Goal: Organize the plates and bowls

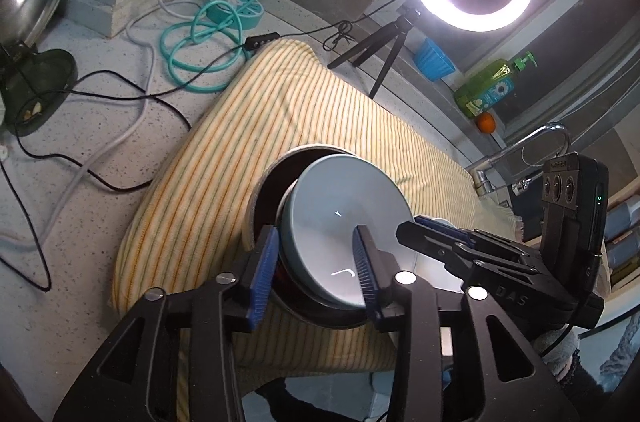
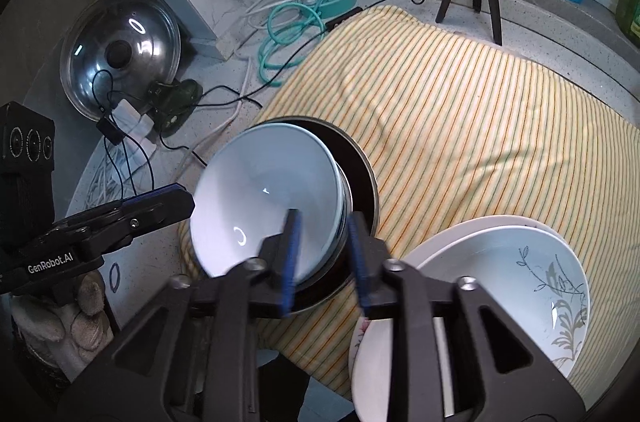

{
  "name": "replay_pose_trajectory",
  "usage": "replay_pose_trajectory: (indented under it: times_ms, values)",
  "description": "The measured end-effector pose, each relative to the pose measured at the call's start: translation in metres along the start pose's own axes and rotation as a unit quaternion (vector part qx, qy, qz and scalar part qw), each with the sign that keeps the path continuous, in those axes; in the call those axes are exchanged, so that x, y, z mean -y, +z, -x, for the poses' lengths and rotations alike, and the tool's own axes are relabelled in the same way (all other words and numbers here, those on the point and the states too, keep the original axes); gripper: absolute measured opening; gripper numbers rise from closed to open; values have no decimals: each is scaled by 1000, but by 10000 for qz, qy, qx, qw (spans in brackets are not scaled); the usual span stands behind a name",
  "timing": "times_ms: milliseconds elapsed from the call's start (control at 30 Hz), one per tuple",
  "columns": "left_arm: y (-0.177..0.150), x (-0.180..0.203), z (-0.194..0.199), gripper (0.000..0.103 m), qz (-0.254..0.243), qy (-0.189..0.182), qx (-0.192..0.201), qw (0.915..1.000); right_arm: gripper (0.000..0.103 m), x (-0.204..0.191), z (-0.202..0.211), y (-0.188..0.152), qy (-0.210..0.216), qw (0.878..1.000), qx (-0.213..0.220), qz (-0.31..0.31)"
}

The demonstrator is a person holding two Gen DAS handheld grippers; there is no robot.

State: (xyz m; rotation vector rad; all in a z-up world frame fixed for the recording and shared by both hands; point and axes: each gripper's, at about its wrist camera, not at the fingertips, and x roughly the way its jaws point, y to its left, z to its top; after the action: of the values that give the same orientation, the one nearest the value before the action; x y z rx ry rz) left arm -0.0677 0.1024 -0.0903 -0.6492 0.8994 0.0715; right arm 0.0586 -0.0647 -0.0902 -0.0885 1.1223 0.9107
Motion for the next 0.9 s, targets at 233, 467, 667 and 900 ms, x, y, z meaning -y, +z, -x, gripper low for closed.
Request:
replay_pose_trajectory:
  times_ms: [233, 467, 667, 900]
  values:
    - [3, -14, 8, 40, 156, 79, 154, 9997, 61, 21, 12, 1, 53, 9991, 184, -380]
    - [1, -35, 5, 40, 448, 246, 193, 9985, 61, 61, 5, -5, 261, 9931, 55, -1143]
    - [-1, -47, -4, 40, 727, 208, 71, 9971, 60, 70, -4, -10, 489, 9891, -110, -1383]
    - [-3, -47, -9, 37, 726, 130, -8, 9973, 43, 71, -3, -9, 541, 9884, -86, -1413]
